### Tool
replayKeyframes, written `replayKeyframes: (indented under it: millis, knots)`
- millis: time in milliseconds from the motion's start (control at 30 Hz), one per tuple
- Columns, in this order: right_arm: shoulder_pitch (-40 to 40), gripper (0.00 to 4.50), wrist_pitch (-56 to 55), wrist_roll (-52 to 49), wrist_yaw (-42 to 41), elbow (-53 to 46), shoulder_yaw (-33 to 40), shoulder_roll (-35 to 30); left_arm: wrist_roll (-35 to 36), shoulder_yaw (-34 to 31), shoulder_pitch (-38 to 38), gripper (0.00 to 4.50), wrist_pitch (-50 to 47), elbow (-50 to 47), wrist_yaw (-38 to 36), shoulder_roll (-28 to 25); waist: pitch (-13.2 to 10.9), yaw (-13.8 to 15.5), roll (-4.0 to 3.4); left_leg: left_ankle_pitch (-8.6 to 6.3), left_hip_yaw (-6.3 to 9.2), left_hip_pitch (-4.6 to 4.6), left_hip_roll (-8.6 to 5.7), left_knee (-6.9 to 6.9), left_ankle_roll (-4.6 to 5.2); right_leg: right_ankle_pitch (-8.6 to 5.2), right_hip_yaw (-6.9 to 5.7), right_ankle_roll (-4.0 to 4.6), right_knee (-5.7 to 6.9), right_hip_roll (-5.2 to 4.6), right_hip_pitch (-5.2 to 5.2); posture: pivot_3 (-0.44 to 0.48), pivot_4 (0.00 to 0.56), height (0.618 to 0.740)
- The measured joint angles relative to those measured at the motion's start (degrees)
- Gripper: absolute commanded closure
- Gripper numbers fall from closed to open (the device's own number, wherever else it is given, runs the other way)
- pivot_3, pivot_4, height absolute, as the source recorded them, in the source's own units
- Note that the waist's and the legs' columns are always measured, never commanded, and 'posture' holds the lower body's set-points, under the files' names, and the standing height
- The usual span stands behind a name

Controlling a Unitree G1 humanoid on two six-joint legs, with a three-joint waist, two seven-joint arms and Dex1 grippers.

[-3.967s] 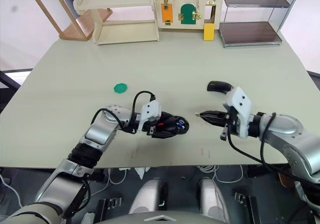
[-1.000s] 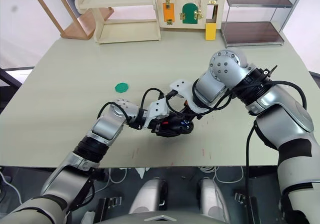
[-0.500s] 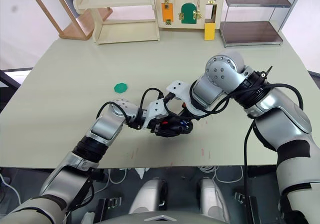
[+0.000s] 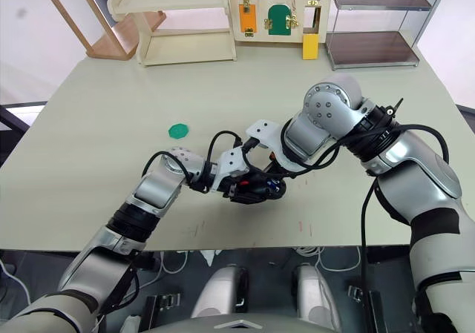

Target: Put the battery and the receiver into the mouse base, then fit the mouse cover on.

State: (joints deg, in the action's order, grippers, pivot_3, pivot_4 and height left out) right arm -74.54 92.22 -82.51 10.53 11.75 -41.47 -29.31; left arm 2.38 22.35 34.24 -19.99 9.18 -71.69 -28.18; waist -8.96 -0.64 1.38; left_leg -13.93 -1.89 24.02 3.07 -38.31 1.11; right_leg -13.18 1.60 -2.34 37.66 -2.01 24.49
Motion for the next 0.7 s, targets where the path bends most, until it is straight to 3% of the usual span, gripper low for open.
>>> replayKeyframes:
  millis: [700]
  knots:
    - [2.75, 4.5, 0.0, -0.07, 2.1, -0.72, 3.48, 0.36, 0.03, -0.01, -0.03, 1.49, -0.14, -0.01, -0.02, -0.17, 0.01, -0.14, 0.0, 0.0, 0.05, 0.0, 0.01, 0.01, 0.0, 0.0, -0.02, 0.0, -0.01, 0.0, 0.0, 0.0, 0.15, 0.74]
